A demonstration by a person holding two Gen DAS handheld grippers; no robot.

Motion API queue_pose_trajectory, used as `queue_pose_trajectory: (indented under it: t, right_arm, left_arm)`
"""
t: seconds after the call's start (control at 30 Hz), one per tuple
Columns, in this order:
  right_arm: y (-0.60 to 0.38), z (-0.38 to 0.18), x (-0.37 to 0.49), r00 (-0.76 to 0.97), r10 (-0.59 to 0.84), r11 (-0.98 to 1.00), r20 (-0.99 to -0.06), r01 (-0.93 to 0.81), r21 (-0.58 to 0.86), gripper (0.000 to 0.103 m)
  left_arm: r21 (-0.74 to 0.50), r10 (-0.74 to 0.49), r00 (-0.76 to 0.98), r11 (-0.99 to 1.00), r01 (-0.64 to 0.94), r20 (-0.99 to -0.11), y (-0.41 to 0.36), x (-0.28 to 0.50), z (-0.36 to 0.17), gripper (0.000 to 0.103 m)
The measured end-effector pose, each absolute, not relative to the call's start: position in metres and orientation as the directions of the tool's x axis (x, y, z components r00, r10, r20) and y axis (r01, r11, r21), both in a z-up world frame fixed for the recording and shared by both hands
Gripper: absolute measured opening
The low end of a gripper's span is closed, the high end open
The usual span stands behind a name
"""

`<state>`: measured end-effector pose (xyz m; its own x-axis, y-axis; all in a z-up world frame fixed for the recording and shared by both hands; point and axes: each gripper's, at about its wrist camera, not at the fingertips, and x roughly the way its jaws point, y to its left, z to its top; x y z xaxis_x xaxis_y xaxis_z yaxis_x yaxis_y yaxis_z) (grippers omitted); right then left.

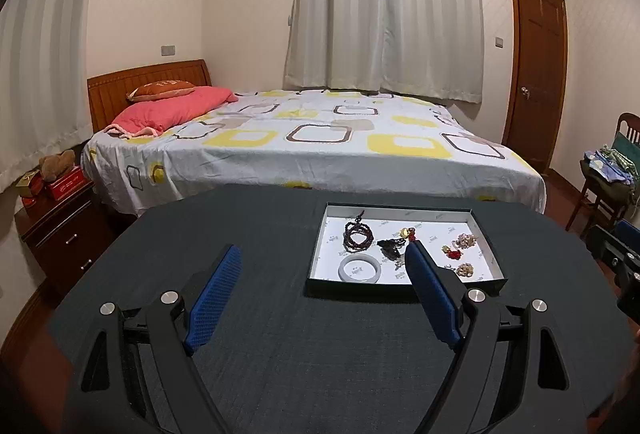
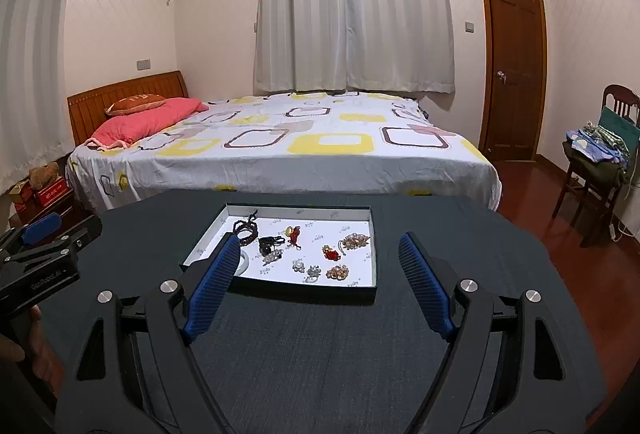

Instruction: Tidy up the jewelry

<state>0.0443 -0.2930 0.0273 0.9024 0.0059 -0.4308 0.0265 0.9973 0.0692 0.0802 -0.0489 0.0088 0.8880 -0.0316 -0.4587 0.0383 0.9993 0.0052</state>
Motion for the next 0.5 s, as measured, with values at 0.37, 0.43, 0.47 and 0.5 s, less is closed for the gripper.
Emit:
queue_pose_trajectory:
  t: [0.37, 0.43, 0.47, 0.5]
  right_arm:
    - [-0.294, 0.0284, 0.0415, 0.906, 0.004, 0.997, -0.424, 0.027, 0.067, 0.08]
    - [-0.2934, 0.0289, 0.0414, 0.906, 0.004, 0.997, -0.424, 0.027, 0.067, 0.08]
    - [-0.2934, 0.0288, 0.0414, 0.905, 0.003, 0.997, -0.424, 0.028, 0.066, 0.08]
    - [-0.2935, 0.0288, 0.0412, 0.906, 0.003, 0.997, -0.424, 0.028, 0.067, 0.08]
  left_arm:
    - [0.002, -0.035, 0.889, 0.999, 0.04, -0.456, -0.0484, 0.0775, 0.0107, 0.081]
    - [0.001, -0.036, 0.889, 0.999, 0.041, -0.457, -0.0485, 0.0774, 0.0108, 0.081]
    - [0.001, -0.037, 0.888, 0.999, 0.042, -0.458, -0.0489, 0.0773, 0.0108, 0.081]
    - [0.001, -0.037, 0.888, 0.999, 0.042, -0.458, -0.0492, 0.0773, 0.0103, 0.081]
